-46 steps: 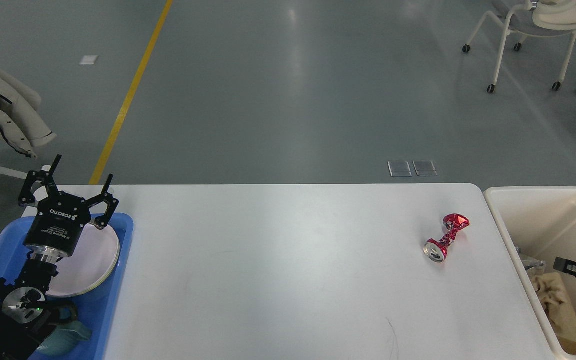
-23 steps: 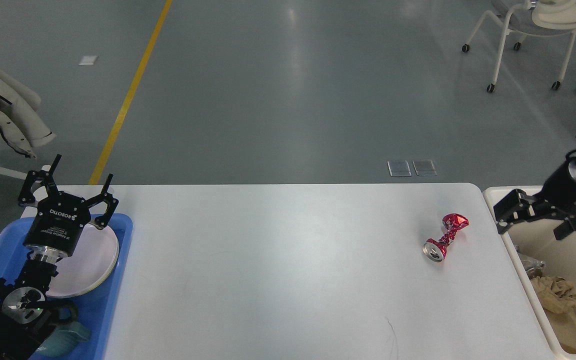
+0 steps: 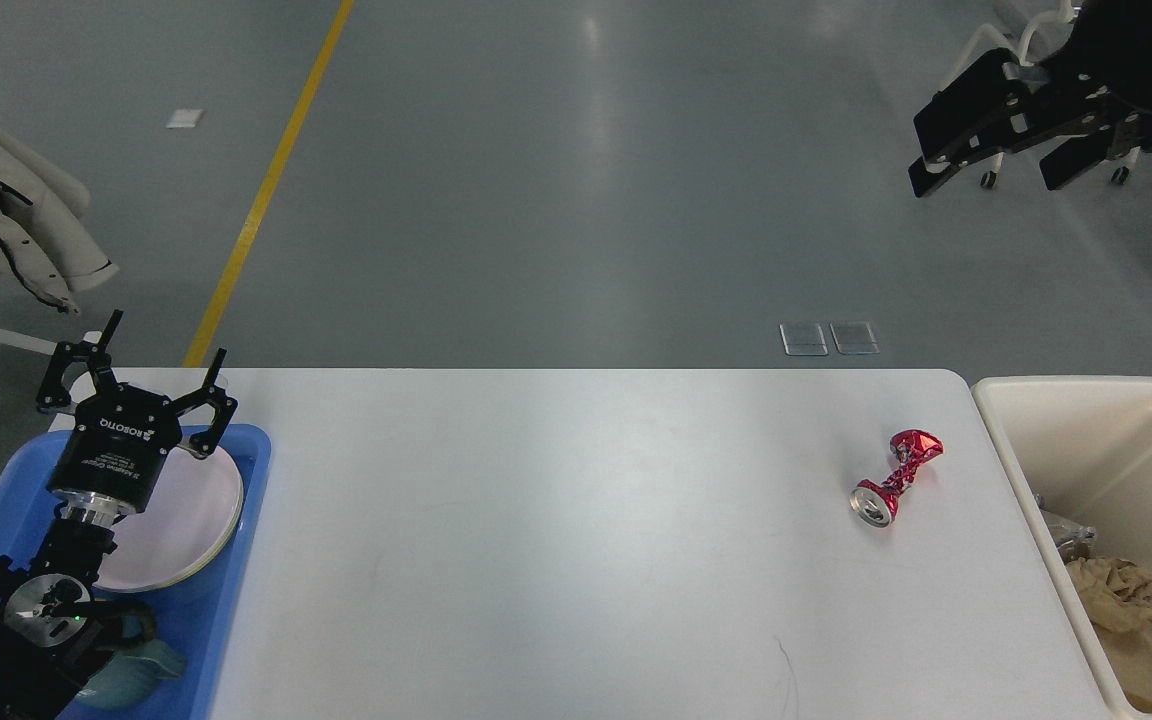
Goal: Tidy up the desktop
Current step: 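Bring the right gripper down to the red can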
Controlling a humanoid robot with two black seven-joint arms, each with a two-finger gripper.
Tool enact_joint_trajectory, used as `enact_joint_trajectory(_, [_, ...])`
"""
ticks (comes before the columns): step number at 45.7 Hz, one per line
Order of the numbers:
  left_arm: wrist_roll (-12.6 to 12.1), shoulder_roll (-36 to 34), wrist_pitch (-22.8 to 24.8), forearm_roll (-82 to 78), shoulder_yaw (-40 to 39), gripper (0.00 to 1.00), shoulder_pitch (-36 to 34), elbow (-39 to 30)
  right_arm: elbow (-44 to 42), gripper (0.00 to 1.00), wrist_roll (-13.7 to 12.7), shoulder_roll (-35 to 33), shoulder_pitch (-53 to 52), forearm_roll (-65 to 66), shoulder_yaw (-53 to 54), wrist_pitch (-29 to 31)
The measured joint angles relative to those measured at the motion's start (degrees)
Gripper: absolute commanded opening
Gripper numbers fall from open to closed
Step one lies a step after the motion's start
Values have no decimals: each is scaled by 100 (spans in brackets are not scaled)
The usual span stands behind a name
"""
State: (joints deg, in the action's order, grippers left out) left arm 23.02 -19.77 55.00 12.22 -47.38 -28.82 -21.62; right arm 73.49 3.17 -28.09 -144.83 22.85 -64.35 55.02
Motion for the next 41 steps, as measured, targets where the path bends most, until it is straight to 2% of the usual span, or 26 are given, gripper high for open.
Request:
enact_joint_trajectory(5, [0,0,0,0,0,97,0,0,-100,100,-17,20,410,-1,-31,-34])
enact_joint_trajectory(7, [0,0,0,0,0,97,0,0,-161,100,-35,22,761,-16,-49,-259])
enact_joint_trajectory(14, [0,0,0,-4,0,97,0,0,-652,100,-101,223,3012,-420,-84,-2030])
enact_joint_trajectory(18, [0,0,0,-4,1,97,0,-1,-1569,100,-105,715,4556,-1142,-113,-2911])
enact_joint_trajectory(24, [0,0,0,-4,1,97,0,0,-3109,100,-130,1240,6426,-1821,-45,-3481])
enact_joint_trajectory(34, [1,0,0,-4,1,97,0,0,-4014,100,-519,1378,7558,-1888,182,-4194])
enact_joint_trajectory(41, [9,0,0,-4,1,97,0,0,-4189,100,-588,1441,7906,-1900,405,-4509])
